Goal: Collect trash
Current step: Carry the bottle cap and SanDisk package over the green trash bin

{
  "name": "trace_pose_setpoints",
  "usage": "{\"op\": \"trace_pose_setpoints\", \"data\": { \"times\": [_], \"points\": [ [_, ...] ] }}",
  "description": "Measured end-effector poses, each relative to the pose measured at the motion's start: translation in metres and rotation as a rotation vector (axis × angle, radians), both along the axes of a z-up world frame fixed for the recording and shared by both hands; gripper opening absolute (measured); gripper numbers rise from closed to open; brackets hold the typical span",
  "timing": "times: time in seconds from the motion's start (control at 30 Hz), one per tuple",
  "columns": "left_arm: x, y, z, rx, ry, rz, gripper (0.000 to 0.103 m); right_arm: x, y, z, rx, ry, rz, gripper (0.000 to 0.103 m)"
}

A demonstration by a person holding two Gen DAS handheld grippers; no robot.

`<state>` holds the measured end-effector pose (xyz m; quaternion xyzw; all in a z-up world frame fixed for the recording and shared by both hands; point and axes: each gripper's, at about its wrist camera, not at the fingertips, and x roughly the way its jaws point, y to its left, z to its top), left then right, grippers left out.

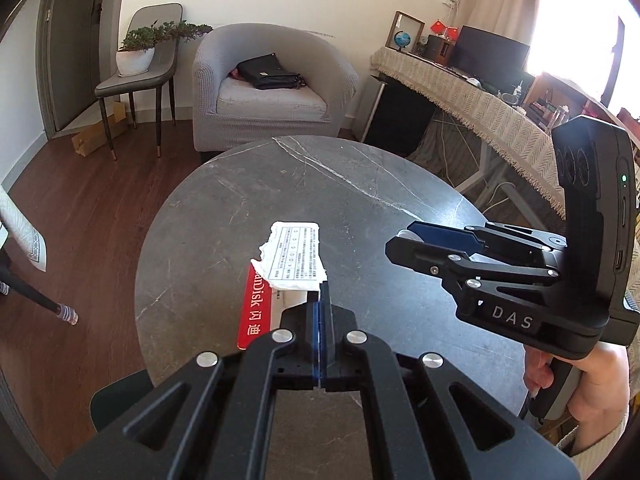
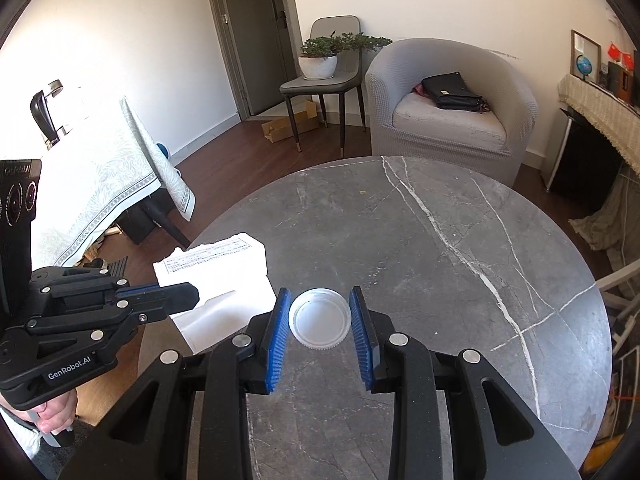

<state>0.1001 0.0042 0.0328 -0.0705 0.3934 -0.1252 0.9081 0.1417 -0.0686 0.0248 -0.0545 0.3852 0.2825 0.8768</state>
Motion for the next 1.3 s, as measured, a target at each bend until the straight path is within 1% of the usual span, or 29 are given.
{"op": "trace_pose_setpoints", "data": {
  "times": [0.2,0.37,0.53,0.67,0.9,0.97,1.3],
  "points": [
    [-0.022,0.036,0.003,-0.004,-0.007,0.060,0.001,-0.010,0.035,-0.004,-0.052,-0.009,0.075,0.030],
    [-0.044,0.068,0.006,-0.011,-0.009,0.116,0.001,-0.020,0.057,-0.001,-0.053,-0.013,0.139,0.030],
    [-0.063,0.092,0.000,-0.022,-0.004,0.163,0.001,-0.027,0.076,0.002,-0.046,-0.017,0.175,0.030],
    [-0.076,0.110,-0.011,-0.032,0.011,0.190,0.001,-0.032,0.094,0.004,-0.038,-0.018,0.202,0.030],
    [-0.095,0.141,-0.026,-0.008,0.038,0.213,0.001,-0.043,0.133,0.001,-0.045,-0.014,0.264,0.030],
    [-0.099,0.150,-0.032,0.003,0.056,0.218,0.001,-0.046,0.146,-0.002,-0.055,-0.009,0.285,0.030],
    [-0.108,0.187,-0.078,-0.043,0.183,0.249,0.001,-0.064,0.216,-0.022,-0.123,0.021,0.388,0.030]
  ]
}}
